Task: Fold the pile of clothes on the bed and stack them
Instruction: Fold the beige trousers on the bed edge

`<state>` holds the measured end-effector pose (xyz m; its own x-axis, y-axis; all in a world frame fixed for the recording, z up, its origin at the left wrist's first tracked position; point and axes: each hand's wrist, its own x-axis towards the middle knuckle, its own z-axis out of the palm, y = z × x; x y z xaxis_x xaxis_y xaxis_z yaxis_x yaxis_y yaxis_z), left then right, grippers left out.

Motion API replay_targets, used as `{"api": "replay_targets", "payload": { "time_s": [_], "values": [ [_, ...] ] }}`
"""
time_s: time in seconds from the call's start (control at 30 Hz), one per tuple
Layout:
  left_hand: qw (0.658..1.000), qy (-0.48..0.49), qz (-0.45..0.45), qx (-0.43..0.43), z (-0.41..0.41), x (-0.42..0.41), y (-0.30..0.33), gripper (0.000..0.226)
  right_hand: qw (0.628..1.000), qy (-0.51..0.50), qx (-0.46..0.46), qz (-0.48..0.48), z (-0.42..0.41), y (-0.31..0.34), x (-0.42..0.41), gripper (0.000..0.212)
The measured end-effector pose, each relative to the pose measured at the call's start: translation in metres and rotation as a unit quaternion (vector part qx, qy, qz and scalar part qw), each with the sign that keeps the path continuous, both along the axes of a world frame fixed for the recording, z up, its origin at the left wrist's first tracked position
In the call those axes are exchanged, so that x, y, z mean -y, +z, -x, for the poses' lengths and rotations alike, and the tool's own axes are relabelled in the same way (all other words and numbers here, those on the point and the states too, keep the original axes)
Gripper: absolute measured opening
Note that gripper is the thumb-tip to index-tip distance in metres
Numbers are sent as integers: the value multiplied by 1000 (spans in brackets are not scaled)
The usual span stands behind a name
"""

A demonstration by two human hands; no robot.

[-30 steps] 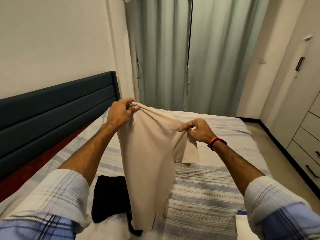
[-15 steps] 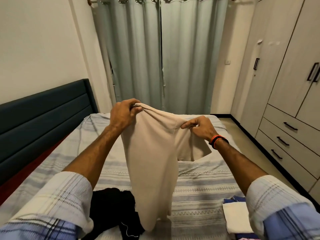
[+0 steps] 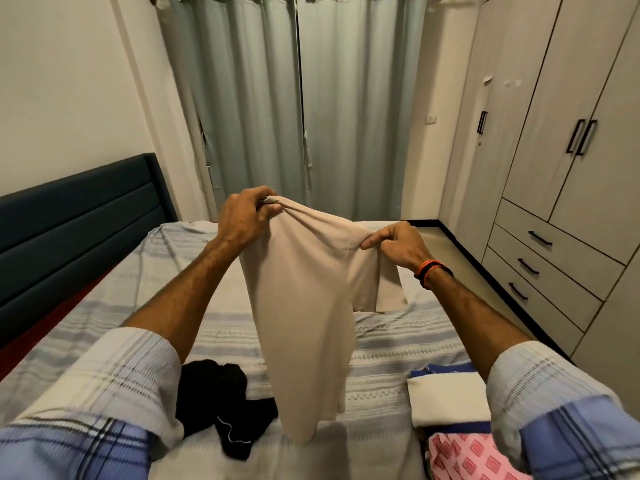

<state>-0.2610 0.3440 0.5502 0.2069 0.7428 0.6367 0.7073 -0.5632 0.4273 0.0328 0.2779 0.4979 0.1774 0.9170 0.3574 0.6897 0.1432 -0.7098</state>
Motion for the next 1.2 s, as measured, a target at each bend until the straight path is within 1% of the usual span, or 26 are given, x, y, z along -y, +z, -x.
{"api": "replay_targets", "payload": {
  "time_s": [0.2,0.37,0.47,0.6,0.73,0.83,0.93,1.03,1.13,1.2],
  "values": [
    [1000,-3,16,-13,-18,17,-8,24,999,-6,-33,-6,-18,-11,18,41],
    [999,9,37,-29,-24,3,-15,27,999,-6,-45,6,-25,-19,9,38],
    [997,19,66,-39,-25,-19,-25,24,999,0,-46,27,-25,-26,-9,35],
    [994,28,93,-43,-24,-66,-46,23,996,13,-42,73,-26,-39,-52,31],
    [991,50,115,-52,-32,-123,-55,24,995,-1,0,104,-25,-44,-105,38],
    [995,50,81,-21,-36,-159,-40,22,997,-32,4,72,-25,-33,-144,43],
    [999,24,6,30,-41,-181,-13,20,997,-82,-8,14,-27,-13,-180,42],
    [996,-9,-70,55,-41,-192,12,20,992,-104,-21,-61,-25,6,-202,39],
    [991,-36,-116,61,-37,-189,23,23,986,-97,-6,-133,-23,15,-205,35],
    [989,-59,-131,44,-35,-178,20,24,986,-93,-4,-136,-27,10,-201,37]
  ]
}}
